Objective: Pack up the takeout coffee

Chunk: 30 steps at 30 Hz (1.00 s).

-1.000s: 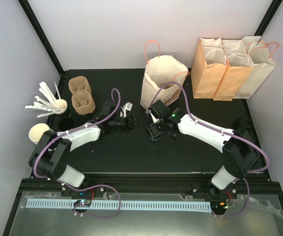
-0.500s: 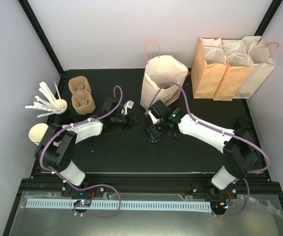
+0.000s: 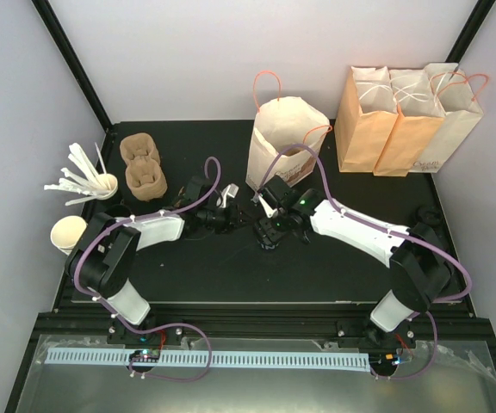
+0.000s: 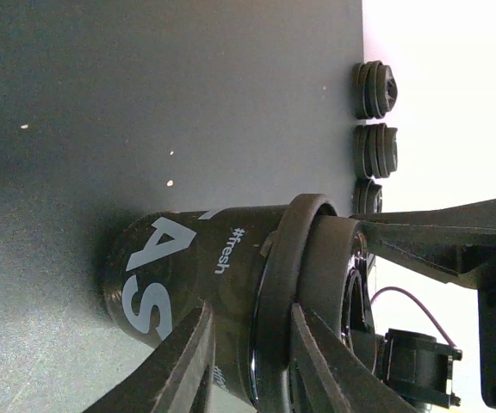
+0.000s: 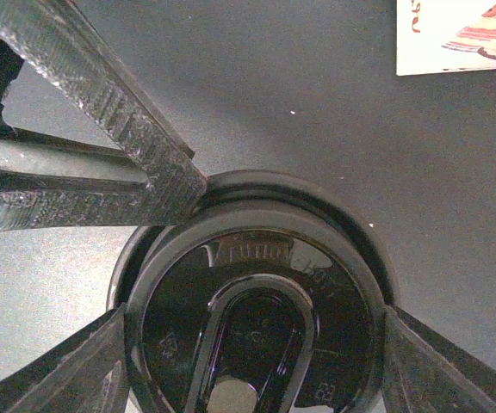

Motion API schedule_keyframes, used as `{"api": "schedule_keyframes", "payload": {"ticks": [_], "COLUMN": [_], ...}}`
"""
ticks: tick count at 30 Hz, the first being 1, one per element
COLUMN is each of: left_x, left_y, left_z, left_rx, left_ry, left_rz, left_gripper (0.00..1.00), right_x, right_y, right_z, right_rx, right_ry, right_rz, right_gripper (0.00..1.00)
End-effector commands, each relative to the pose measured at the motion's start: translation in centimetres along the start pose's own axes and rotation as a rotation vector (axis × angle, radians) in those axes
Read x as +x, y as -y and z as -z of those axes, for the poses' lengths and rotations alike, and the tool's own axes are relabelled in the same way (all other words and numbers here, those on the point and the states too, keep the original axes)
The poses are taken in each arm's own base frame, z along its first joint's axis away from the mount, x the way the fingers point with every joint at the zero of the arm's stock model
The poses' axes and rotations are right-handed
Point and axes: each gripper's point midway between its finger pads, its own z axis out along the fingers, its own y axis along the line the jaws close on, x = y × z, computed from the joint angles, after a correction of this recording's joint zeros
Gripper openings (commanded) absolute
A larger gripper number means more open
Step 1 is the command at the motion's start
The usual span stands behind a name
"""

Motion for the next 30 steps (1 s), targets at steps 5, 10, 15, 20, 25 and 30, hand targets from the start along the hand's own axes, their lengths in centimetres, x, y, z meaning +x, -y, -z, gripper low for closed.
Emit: {"api": "schedule_keyframes", "payload": {"ticks": [5,10,15,20,25,30], "left_x": [1.4,2.3,3.0,3.8,4.4,4.7], "left_y": [-1.4,-2.8,-4.3,-6.5,-7.9,-8.3], "left_z": [-0.7,-1.3,-1.7,-1.6,-1.3,-1.5], "left_rx": [-0.008,-0.032,-0.072,-0.171,-0.237,-0.254], "left_ry": [-0.026,-0.040,-0.053,-0.066,-0.079,-0.106], "left_rz": [0.001,0.014,0.023,0.038,0.053,0.069], "left_gripper": [0.23,0.21,0.20,0.19,0.19,0.19], "right_x": [5.8,6.3,6.7,6.8,6.9,7.1], "right_y": [0.2,0.3,0.5,0.6,0.2,-0.5], "right_z": [-1.9,-2.3,-2.7,-2.8,-3.0,-3.1], "right_rx": [0.031,0.041,0.049,0.056,0.040,0.009], "right_ry": [-0.234,-0.248,-0.271,-0.285,-0.292,-0.300], "right_rz": [0.008,0.010,0.009,0.012,0.013,0.027], "right_gripper": [0.63,0.63,0.63,0.63,0.63,0.63]}}
